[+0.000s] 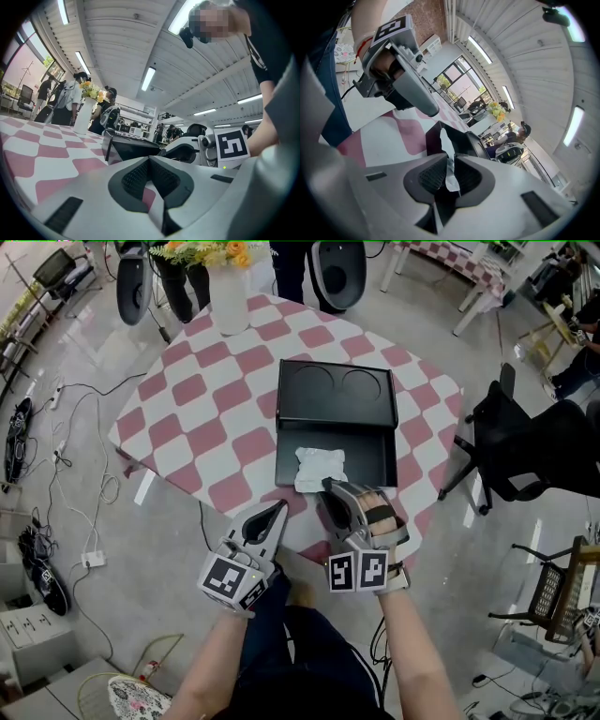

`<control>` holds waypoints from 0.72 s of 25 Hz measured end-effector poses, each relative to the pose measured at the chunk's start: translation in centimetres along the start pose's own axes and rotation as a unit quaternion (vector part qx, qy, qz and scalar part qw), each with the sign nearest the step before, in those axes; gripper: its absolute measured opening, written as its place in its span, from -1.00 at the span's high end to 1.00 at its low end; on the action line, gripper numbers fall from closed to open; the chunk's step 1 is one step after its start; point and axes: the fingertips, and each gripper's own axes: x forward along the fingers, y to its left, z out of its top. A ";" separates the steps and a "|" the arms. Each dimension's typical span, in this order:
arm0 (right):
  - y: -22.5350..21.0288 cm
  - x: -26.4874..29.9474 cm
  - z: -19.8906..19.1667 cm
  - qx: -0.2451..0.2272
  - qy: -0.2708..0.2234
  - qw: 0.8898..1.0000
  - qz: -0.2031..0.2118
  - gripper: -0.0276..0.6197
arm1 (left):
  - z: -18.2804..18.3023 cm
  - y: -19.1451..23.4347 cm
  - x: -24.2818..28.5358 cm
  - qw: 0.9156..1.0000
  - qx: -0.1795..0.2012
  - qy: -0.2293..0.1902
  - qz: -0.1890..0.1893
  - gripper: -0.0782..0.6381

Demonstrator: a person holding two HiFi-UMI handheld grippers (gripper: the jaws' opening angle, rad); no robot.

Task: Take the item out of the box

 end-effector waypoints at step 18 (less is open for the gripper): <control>-1.6 -1.2 1.3 0.080 -0.049 0.995 -0.024 0.89 | -0.4 0.0 -0.4 1.000 -0.001 0.000 0.003 0.77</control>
